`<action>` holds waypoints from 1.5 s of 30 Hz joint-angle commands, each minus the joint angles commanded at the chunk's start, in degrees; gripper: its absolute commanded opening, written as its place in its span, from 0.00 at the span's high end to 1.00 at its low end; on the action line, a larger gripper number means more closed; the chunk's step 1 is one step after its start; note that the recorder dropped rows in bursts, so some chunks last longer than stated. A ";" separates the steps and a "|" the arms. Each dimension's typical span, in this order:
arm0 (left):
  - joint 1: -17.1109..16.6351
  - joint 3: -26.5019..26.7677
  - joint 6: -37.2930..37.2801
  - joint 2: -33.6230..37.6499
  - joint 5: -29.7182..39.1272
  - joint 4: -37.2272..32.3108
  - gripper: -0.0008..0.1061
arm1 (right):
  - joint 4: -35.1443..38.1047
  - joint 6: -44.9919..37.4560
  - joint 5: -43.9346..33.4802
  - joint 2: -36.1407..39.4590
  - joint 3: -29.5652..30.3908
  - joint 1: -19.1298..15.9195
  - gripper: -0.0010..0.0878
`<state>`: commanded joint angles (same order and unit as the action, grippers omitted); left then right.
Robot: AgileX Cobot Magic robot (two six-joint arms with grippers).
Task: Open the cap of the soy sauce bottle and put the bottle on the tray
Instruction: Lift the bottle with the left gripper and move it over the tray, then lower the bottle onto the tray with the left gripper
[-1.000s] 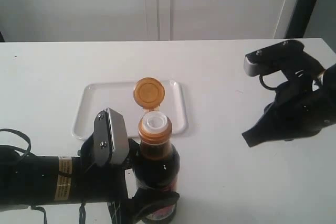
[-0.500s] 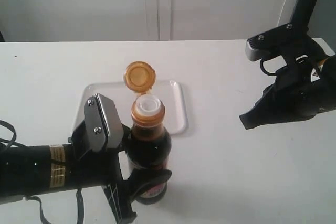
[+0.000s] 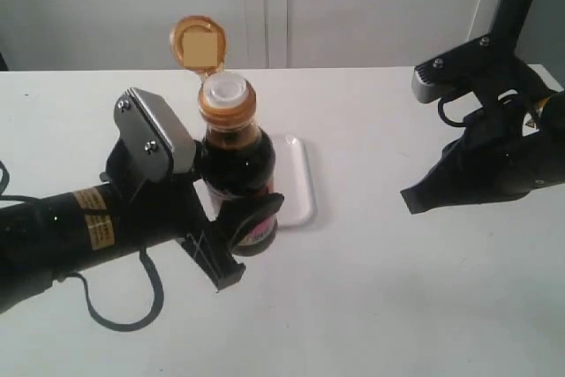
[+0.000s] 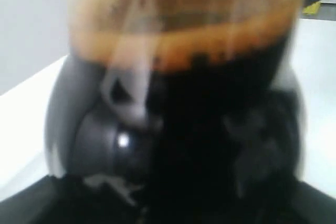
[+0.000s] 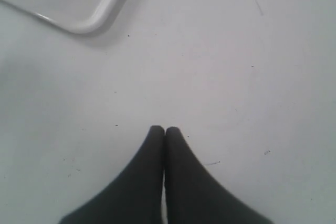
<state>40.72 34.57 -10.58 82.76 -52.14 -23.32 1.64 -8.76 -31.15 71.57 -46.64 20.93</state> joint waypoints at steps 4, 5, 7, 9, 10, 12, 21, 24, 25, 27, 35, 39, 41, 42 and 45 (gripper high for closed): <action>0.00 2.22 2.63 0.00 2.71 3.74 0.99 | 0.00 0.00 0.24 0.00 0.00 0.00 0.99; -0.11 2.61 3.65 0.12 3.50 5.65 0.99 | 0.00 0.00 0.24 0.00 0.00 0.00 0.99; -0.42 3.49 5.79 0.83 4.34 8.35 0.99 | 0.00 0.00 0.37 0.00 0.00 0.00 0.99; -1.91 3.97 5.55 1.91 3.69 8.58 0.99 | 0.00 0.00 0.51 0.00 0.00 0.00 0.99; -2.86 4.21 5.18 2.27 3.69 8.58 0.99 | 0.00 0.00 0.51 0.00 0.00 0.00 0.99; -4.82 4.57 4.35 3.20 3.69 8.58 0.99 | 0.00 0.00 0.60 0.00 0.00 0.00 0.99; -10.76 4.84 2.23 7.98 -6.22 8.31 0.99 | 0.00 0.00 0.91 0.00 0.00 0.00 0.99; -10.96 4.84 1.34 10.07 -10.15 10.07 0.99 | 0.00 0.00 0.91 0.00 0.00 0.00 0.99; -10.96 4.95 1.34 10.85 -11.18 10.92 0.99 | 0.00 0.00 1.05 0.00 0.00 0.00 0.99; -10.96 4.92 1.34 12.33 -12.74 12.34 0.99 | 0.00 0.00 1.05 0.00 0.00 0.00 0.99; -10.96 9.57 1.56 17.96 -12.96 13.23 0.99 | 0.40 0.00 1.33 0.00 0.00 0.00 0.99; -10.96 12.54 1.56 21.19 -12.32 13.63 0.99 | 0.47 0.00 1.80 0.00 0.00 0.00 0.99; -10.96 12.90 2.13 21.92 -11.46 14.19 0.99 | 0.47 0.00 1.93 0.00 0.00 0.00 0.99; -10.96 12.90 2.86 22.15 -10.75 15.24 0.99 | 0.47 0.00 2.06 0.00 0.00 0.00 0.99; -10.96 13.00 3.06 23.49 -11.27 15.59 0.99 | 0.47 0.00 2.06 0.00 0.00 0.00 0.99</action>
<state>29.76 47.57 -7.52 106.25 -63.41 -7.73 2.11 -8.76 -29.10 71.57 -46.64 20.93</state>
